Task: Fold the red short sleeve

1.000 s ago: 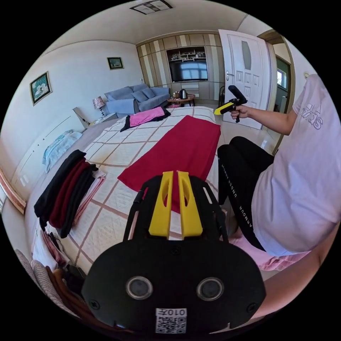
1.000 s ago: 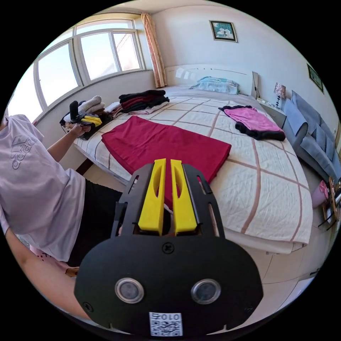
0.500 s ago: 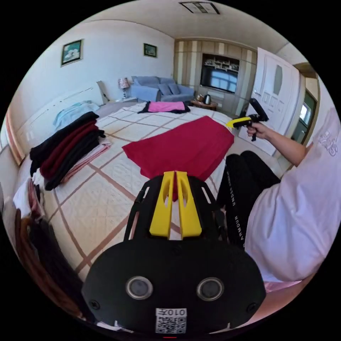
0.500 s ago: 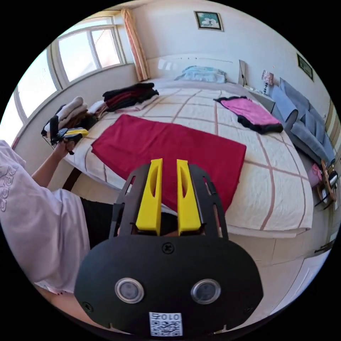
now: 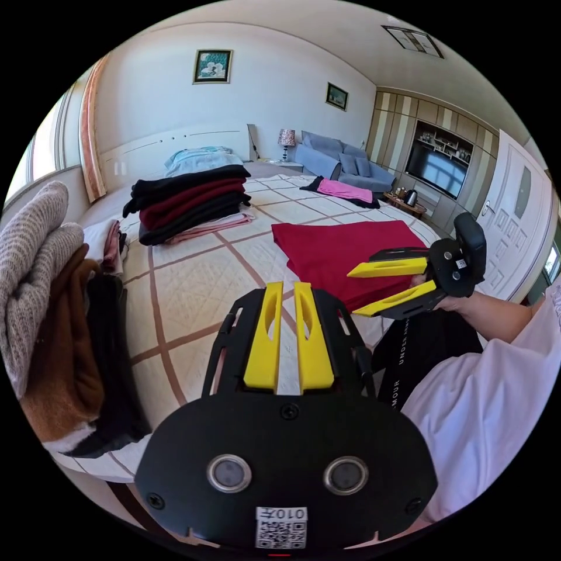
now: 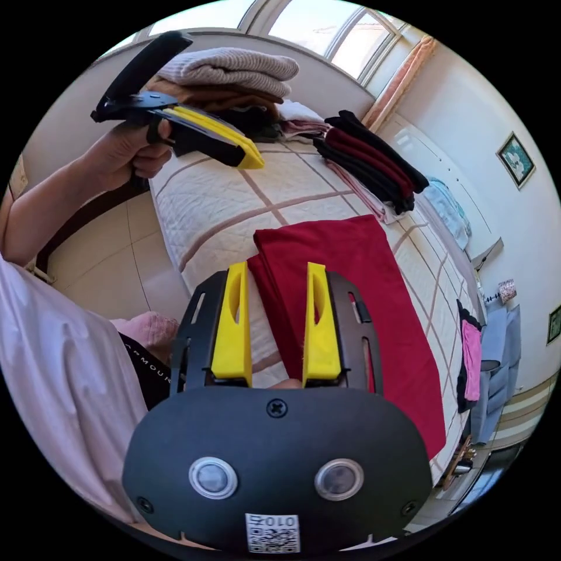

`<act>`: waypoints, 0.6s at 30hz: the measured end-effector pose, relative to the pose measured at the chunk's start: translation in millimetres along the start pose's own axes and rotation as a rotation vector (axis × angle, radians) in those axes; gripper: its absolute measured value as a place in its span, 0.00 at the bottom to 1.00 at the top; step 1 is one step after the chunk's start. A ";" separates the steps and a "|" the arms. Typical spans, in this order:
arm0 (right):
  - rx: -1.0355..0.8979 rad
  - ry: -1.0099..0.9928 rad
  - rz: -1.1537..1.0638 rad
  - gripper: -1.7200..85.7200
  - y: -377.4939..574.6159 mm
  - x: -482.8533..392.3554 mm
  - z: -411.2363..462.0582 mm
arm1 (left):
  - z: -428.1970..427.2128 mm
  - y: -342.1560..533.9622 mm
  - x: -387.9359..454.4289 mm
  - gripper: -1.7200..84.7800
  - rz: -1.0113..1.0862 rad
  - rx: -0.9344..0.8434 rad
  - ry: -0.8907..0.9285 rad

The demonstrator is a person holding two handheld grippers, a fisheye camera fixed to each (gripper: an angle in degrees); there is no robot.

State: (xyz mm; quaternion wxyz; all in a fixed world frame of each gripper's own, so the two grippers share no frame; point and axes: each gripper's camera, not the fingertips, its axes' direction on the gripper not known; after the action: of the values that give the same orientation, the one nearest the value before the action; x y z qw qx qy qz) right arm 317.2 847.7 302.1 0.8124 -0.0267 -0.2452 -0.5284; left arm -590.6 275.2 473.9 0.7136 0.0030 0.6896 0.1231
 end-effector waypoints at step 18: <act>0.174 -0.300 0.323 0.08 6.0 60.4 16.1 | 78.2 -48.2 -104.2 0.15 -0.365 0.014 0.582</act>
State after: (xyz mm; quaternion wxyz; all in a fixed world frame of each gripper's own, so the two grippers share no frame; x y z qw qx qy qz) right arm 335.8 804.2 343.4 0.8402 -0.0735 -0.4002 -0.3584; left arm -507.2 222.6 571.8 0.4972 -0.1509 0.8543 -0.0158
